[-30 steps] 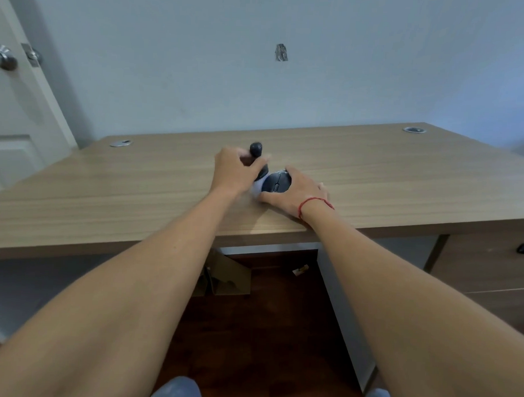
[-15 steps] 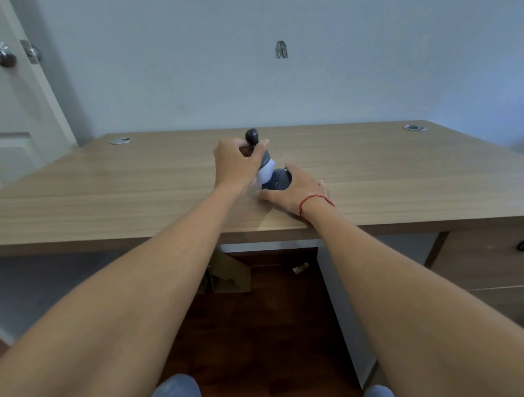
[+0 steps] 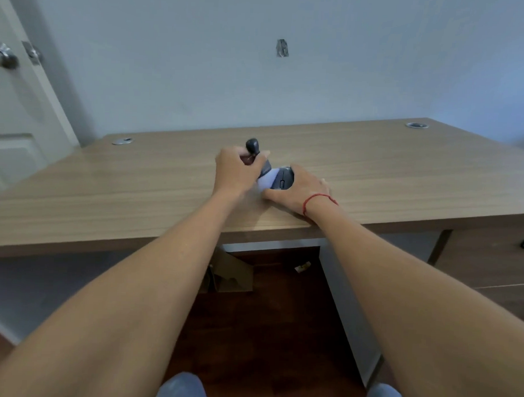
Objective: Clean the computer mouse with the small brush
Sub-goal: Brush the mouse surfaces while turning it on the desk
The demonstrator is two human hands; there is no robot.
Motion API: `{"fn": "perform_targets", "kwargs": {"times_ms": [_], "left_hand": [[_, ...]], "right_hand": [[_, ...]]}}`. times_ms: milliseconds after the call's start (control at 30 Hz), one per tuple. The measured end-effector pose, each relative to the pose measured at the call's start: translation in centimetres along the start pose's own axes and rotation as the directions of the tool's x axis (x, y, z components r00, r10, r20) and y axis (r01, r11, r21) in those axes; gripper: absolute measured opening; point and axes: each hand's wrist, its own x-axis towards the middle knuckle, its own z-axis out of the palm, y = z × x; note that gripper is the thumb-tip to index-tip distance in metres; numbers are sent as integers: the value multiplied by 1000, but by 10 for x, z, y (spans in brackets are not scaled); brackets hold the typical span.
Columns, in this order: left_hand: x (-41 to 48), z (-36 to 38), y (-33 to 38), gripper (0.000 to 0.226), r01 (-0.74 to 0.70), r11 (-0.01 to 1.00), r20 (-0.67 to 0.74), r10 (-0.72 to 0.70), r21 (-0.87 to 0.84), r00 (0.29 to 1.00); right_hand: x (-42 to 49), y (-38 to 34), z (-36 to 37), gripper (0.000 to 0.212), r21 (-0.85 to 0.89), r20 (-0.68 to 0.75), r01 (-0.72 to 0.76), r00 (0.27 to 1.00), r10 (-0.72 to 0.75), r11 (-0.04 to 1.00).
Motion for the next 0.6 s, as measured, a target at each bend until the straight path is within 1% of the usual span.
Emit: {"fn": "perform_targets", "kwargs": {"times_ms": [67,133,200,267,333,400,433,500,600], "left_hand": [[-6,-3,-11,47,-17,996,33,14,89,999],[-7,-5,-10,48,-45,997,19,43,67,999],[-6,-3,0,47,-48,999,-32,48,-2,998],[-4,0,6,43,-7,999,-80,3,-53,997],[-5,6,6,42,55,998,-81,-56,-15,995],[-8,13,3,39,128,992,-94,-126,19,988],[-9,17,2,35,164,986,-111,-163,0,980],[-9,21,3,30,215,974,-133,-224,-77,965],[-6,15,-2,33,256,958,-114,-272,-132,956]], "right_hand": [[0,-1,1,64,0,-8,-3,1000,3,1000],[0,0,2,66,3,-14,1,1000,-1,1000],[1,1,2,69,21,-14,-4,1000,4,1000],[2,1,3,71,50,-9,0,1000,0,999],[2,1,2,79,40,22,15,1000,-16,999],[1,2,0,86,-9,71,43,997,-42,999],[0,2,-1,85,-30,84,57,995,-54,998],[-1,3,-2,78,-53,92,70,994,-64,996],[1,3,-3,60,-45,120,54,992,-48,998]]}}
